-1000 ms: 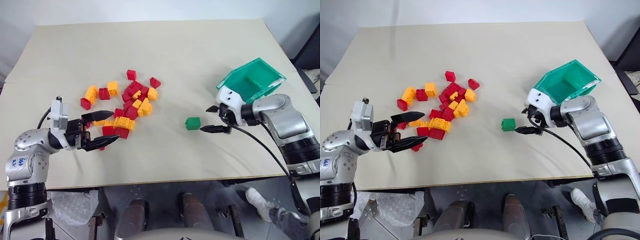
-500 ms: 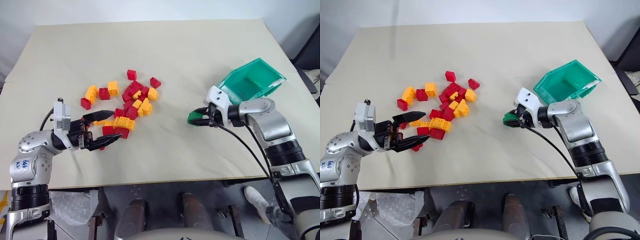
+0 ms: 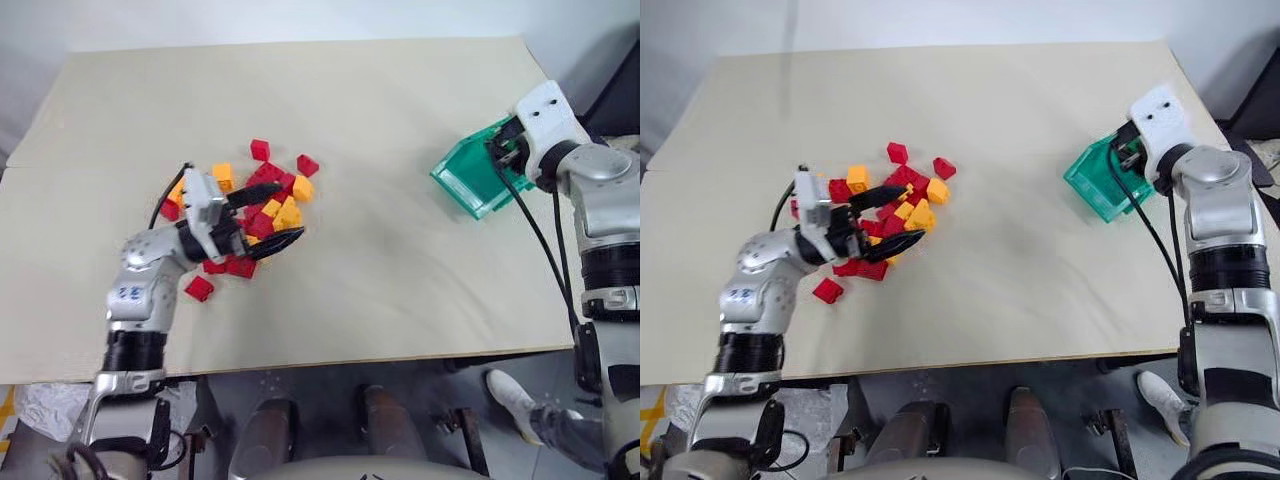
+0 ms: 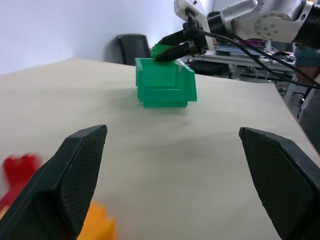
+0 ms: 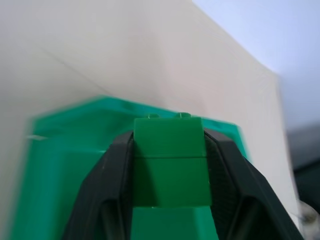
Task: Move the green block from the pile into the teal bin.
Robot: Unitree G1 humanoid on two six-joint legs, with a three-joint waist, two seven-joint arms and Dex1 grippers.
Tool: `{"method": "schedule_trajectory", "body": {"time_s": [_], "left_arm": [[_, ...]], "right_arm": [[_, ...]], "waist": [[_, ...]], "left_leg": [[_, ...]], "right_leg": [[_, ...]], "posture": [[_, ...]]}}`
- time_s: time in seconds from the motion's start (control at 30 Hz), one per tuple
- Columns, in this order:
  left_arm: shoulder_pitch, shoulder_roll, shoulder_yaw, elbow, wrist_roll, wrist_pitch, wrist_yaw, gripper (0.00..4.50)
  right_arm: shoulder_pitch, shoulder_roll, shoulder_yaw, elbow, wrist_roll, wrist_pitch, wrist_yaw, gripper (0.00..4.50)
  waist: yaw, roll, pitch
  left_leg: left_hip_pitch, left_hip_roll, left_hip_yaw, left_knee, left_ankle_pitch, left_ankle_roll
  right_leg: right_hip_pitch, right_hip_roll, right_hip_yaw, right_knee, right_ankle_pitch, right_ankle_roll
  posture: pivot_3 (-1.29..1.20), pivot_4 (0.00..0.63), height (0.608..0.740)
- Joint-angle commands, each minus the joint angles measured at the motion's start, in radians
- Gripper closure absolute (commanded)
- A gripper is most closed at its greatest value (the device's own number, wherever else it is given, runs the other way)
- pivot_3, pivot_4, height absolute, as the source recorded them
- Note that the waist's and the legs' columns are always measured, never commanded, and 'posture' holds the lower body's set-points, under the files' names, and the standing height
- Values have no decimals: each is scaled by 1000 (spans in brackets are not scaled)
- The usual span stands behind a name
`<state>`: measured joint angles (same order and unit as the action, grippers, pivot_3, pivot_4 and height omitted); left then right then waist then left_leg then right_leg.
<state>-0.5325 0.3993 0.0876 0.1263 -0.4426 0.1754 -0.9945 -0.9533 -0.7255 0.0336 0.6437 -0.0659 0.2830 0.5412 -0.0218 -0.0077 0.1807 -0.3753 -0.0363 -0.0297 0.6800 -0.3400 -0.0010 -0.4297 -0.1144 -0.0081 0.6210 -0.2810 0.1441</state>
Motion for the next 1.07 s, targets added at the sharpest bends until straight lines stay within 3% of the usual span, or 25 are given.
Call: {"method": "schedule_trajectory", "body": {"time_s": [0.03,0.07,0.3,0.37,0.5,0.63,0.73,0.93,1.07], "left_arm": [[-39,-13,-4,34,9,-31,11,0],[-46,-14,-6,45,9,-32,9,0],[-64,17,15,50,-22,8,5,0],[-39,45,42,15,-62,48,-12,0],[82,149,133,-129,-151,170,-11,0],[181,252,202,-189,-196,246,-22,0],[283,337,285,-166,-211,255,-74,0],[452,393,402,-114,-178,199,-91,0],[530,396,443,-111,-147,122,-84,0]], "right_arm": [[-67,20,-3,120,-36,-82,-63,3007],[-79,31,-10,146,-24,-85,-49,2275],[-148,50,-67,203,39,-73,-3,39],[-119,44,-74,117,74,-39,70,39],[90,8,-62,-237,257,75,405,39],[198,-20,-30,-335,310,57,578,39],[254,-16,-2,-301,337,-87,762,39],[214,56,-22,-59,315,-318,803,39],[213,88,-30,-25,318,-340,777,39]], "waist": [[-10,0,0],[-13,0,0],[-10,0,0],[-7,0,0],[-6,0,0],[-5,1,0],[-6,1,0],[-8,1,0],[-8,1,0]], "left_leg": [[0,0,0,0,0,0],[0,0,1,0,0,0],[0,4,0,1,0,0],[0,4,0,1,0,0],[0,6,-2,0,-1,-1],[-1,6,-2,0,-2,0],[0,6,-2,2,-2,1],[3,6,-1,1,-2,1],[3,8,0,0,-3,-1]], "right_leg": [[0,0,0,0,0,0],[0,0,1,0,0,0],[-1,-1,1,1,0,0],[0,-1,1,0,0,0],[0,0,-1,-1,0,0],[0,0,-1,-1,0,0],[1,-1,-1,-1,0,0],[3,-1,0,-1,0,0],[2,-1,0,-1,-1,-1]], "posture": [[0,150,740],[0,150,740],[0,150,740],[0,150,740],[0,150,740],[0,150,740],[0,150,740],[0,150,740],[0,150,740]]}}
